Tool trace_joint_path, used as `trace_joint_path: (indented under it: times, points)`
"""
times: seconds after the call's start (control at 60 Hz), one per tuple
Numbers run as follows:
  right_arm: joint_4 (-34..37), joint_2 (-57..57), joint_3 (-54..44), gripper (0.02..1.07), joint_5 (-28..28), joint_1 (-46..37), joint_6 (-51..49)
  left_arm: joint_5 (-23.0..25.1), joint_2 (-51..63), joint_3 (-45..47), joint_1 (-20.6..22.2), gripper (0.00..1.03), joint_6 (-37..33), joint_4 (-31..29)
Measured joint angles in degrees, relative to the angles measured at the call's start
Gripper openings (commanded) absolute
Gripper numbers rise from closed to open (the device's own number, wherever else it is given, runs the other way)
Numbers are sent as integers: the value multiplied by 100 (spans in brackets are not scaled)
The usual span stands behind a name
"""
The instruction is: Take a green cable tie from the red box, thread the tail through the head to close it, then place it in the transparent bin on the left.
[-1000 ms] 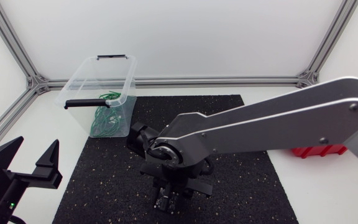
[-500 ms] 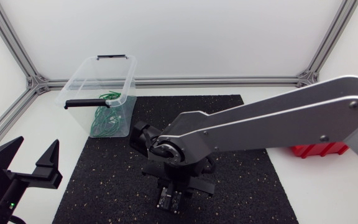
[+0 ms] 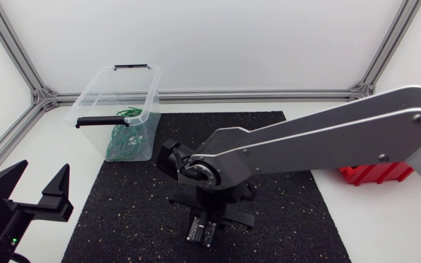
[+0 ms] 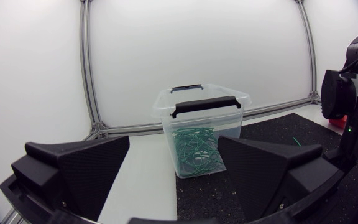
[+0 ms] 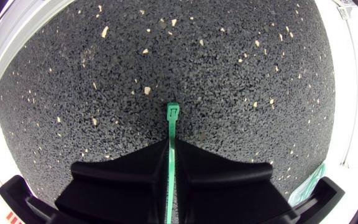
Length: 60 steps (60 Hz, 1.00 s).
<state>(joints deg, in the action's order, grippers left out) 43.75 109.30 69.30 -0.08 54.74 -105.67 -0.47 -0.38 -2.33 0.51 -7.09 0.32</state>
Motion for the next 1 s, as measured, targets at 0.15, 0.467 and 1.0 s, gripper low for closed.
trace_joint_path:
  times: [0.15,0.467,1.0]
  points:
    - [-20,-22,81,8,-168,-136,269,0,0,0,0,100,0,0]
    - [238,-249,382,8,-732,-236,1434,0,0,0,46,100,0,0]
    - [1038,-302,1093,8,-1884,-627,3305,0,-2,0,424,96,-9,11]
